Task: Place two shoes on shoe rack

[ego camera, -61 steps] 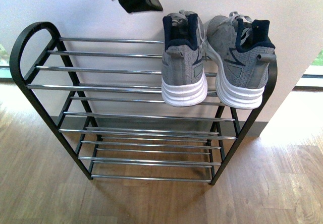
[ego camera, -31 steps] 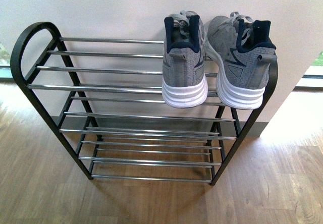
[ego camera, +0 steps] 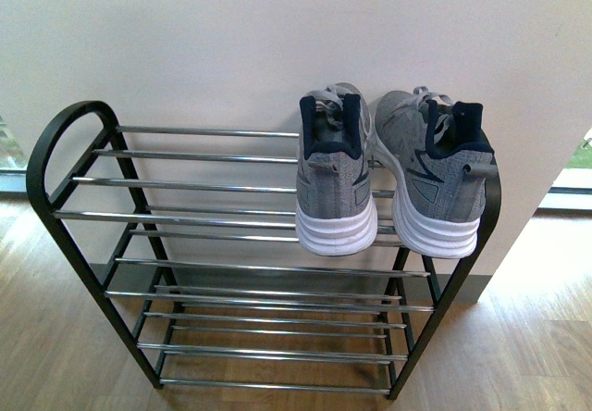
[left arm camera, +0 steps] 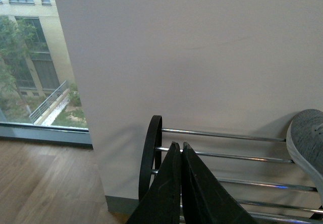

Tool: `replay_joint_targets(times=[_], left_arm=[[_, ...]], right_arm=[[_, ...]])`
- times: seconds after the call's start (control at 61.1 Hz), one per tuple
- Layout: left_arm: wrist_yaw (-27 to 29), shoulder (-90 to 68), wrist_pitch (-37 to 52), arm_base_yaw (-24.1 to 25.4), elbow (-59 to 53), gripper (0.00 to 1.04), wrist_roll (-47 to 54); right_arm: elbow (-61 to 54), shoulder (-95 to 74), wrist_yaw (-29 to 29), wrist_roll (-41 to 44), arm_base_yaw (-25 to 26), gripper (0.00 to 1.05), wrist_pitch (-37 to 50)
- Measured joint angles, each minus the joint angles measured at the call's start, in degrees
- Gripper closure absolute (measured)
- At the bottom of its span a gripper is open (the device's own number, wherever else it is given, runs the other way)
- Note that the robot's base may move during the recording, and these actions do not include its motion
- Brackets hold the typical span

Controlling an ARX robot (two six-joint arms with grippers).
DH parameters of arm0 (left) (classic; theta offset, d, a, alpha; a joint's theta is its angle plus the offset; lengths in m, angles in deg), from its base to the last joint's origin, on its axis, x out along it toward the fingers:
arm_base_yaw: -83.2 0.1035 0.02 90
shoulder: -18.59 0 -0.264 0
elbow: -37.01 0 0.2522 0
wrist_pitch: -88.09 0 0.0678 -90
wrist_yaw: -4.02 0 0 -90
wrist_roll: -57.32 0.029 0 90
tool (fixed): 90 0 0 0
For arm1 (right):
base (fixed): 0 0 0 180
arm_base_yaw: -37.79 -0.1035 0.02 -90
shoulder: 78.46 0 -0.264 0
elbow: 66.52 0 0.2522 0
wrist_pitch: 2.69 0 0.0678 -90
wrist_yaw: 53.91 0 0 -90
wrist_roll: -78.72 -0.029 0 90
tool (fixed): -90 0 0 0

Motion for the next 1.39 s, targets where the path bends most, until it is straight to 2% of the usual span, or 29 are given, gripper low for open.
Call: replay_joint_targets(times=[0.393,0.459,0.524,1.097,1.392], left_arm=[[-4.7,14.3,-7.4,4.7,-7.1,1.03,0.2],[-8.9,15.9,-7.3,7.7,-8.6,1.03,0.3],[-8.9,17.5,-7.1,9.5,-10.4,1.03,0.2],[-9.5,39.1,-26.8,9.6,-11.3,1.03,0.3],[-9.5,46.0,-33.6,9.6,-11.3,1.03,0.3]], right_arm=[[0.0,0.0,0.0,0.0,0.0,0.09,0.0],[0.0,0.0,0.0,0.0,0.0,0.09,0.0],[0.0,0.0,0.0,0.0,0.0,0.09,0.0],[0.0,0.0,0.0,0.0,0.0,0.09,0.0],[0.0,0.0,0.0,0.0,0.0,0.09,0.0]])
